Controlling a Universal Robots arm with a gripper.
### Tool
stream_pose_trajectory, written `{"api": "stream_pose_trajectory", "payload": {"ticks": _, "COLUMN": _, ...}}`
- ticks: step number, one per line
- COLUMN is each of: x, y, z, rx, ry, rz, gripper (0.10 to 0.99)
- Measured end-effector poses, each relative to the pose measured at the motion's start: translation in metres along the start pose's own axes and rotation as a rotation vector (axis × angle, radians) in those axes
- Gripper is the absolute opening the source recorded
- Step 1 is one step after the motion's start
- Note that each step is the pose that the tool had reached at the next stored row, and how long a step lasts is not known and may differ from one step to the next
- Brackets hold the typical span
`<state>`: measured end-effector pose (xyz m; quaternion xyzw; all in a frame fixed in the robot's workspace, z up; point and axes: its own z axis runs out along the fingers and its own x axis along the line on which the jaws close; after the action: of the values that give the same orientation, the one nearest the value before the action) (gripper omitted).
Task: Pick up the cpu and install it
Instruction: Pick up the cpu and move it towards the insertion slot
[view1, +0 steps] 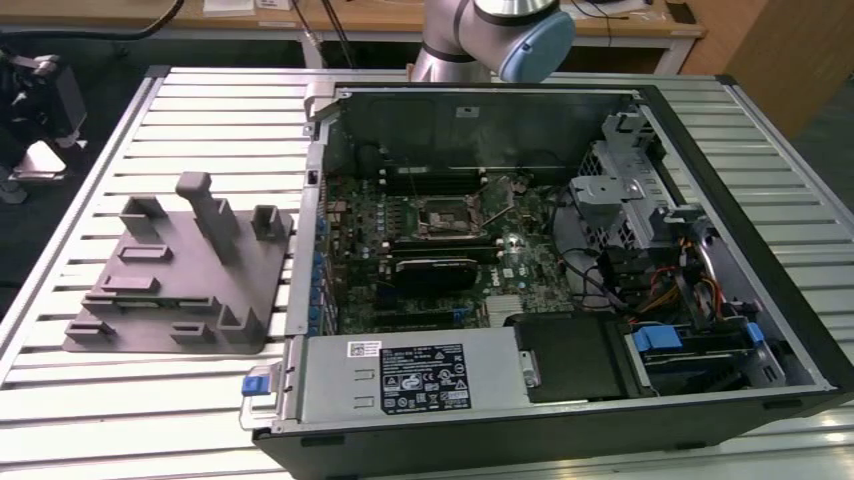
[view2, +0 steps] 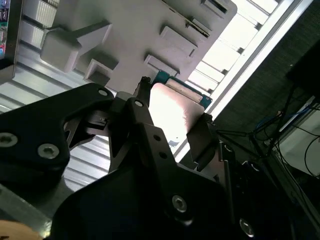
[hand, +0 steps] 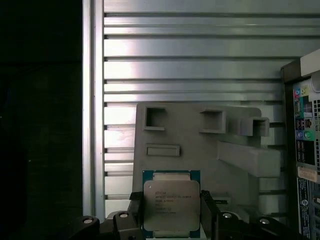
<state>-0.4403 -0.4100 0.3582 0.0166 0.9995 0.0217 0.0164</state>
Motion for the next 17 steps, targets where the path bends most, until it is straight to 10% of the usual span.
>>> {"api": "stream_pose_trajectory", "payload": {"ticks": 17, "x": -0.0014, "y": 0.0021, "z": -0.0430, "rx": 0.000, "ry": -0.0063, "rz": 0.000, "gripper": 0.541}}
